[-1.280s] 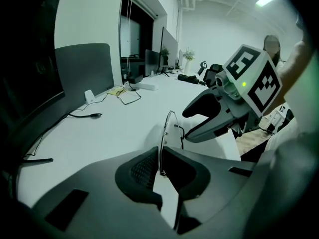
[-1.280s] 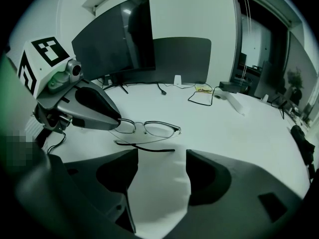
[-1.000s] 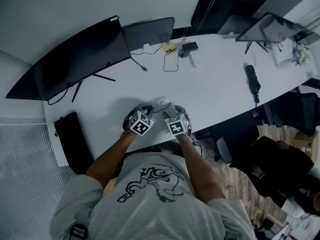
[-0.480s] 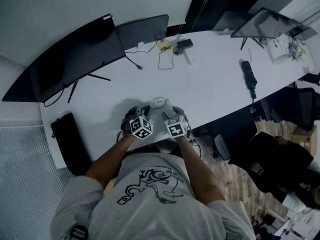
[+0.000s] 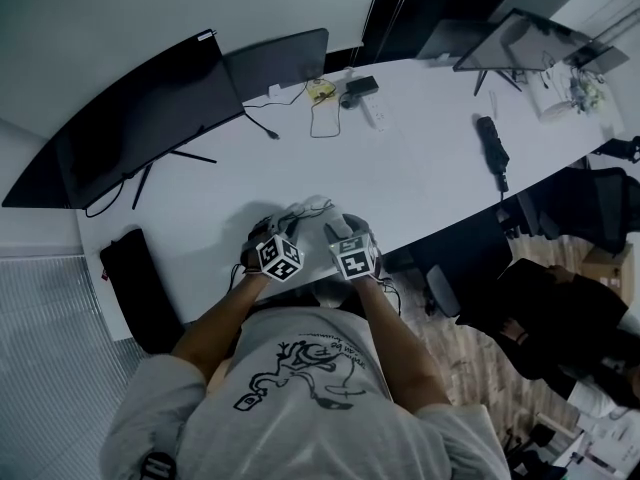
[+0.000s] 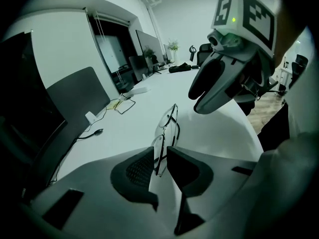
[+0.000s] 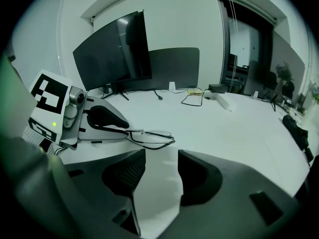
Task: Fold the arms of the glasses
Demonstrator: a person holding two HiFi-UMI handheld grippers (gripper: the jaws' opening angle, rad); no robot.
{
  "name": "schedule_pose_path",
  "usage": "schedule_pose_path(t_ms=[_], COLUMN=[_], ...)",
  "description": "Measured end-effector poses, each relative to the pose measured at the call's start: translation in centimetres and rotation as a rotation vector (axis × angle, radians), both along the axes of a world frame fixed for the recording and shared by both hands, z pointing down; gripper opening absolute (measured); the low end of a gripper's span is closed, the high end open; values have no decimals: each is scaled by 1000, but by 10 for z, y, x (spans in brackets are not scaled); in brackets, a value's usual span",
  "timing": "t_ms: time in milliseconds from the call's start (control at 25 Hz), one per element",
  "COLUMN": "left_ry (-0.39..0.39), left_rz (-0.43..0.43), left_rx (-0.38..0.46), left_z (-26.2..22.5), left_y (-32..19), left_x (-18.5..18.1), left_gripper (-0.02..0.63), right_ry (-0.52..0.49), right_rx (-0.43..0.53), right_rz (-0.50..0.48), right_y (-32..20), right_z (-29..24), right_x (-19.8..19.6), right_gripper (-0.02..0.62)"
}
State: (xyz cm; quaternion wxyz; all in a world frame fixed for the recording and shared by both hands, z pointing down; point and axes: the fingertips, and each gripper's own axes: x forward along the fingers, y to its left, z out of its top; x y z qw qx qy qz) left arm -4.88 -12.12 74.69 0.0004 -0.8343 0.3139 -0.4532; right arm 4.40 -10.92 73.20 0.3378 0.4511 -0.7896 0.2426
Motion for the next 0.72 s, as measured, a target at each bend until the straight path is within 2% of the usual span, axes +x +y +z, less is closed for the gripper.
schedule_pose_path(t_ms=[200, 520, 720], left_ry=[80, 283, 400], left_rz=[-65, -206, -248], left_rx=[-31, -67, -64], left_z=[-10, -55, -91], left_y=[0, -1, -1], left_x=[-2, -10, -10], left_gripper=[89, 50, 34], right_ry=[-32, -77, -125], right_rx=[35, 131, 185], right_rz=[2, -5, 1], right_y=[-2, -11, -13], right_z=[-14, -64, -104], right_x=[2, 9, 14], right_gripper=[179, 116, 85])
